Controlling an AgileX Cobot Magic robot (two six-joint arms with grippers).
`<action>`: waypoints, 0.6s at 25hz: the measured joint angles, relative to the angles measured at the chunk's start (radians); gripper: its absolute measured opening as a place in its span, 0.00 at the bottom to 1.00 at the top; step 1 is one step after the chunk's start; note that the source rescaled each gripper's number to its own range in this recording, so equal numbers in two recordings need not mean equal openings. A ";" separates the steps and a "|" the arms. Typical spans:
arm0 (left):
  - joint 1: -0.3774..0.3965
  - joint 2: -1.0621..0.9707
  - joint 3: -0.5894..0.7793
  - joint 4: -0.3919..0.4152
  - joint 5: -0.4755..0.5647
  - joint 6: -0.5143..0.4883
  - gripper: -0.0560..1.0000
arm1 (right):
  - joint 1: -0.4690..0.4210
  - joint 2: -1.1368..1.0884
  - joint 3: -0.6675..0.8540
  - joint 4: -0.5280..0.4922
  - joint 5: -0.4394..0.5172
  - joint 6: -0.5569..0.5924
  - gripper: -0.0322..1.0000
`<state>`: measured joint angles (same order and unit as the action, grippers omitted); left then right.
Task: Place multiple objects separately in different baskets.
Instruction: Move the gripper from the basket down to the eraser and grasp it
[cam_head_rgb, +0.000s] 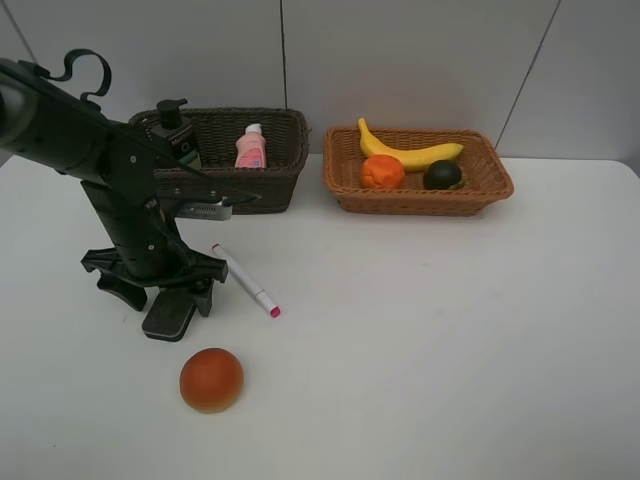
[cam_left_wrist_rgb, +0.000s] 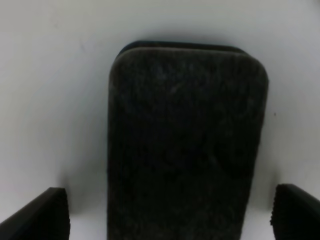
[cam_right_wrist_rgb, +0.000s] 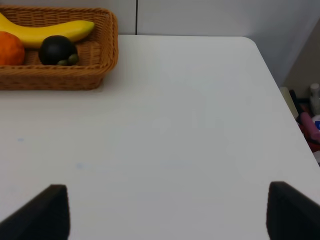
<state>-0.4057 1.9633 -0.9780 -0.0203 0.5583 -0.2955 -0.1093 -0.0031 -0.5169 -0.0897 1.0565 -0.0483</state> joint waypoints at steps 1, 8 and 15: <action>0.000 0.000 0.000 0.000 -0.002 0.002 1.00 | 0.000 0.000 0.000 0.000 0.000 0.000 0.98; 0.000 0.000 0.000 -0.001 -0.005 0.005 1.00 | 0.000 0.000 0.000 0.000 0.000 0.000 0.98; 0.000 0.000 0.000 -0.001 -0.005 0.008 1.00 | 0.000 0.000 0.000 0.000 0.000 0.000 0.98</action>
<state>-0.4057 1.9633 -0.9780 -0.0214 0.5532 -0.2877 -0.1093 -0.0031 -0.5169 -0.0897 1.0565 -0.0483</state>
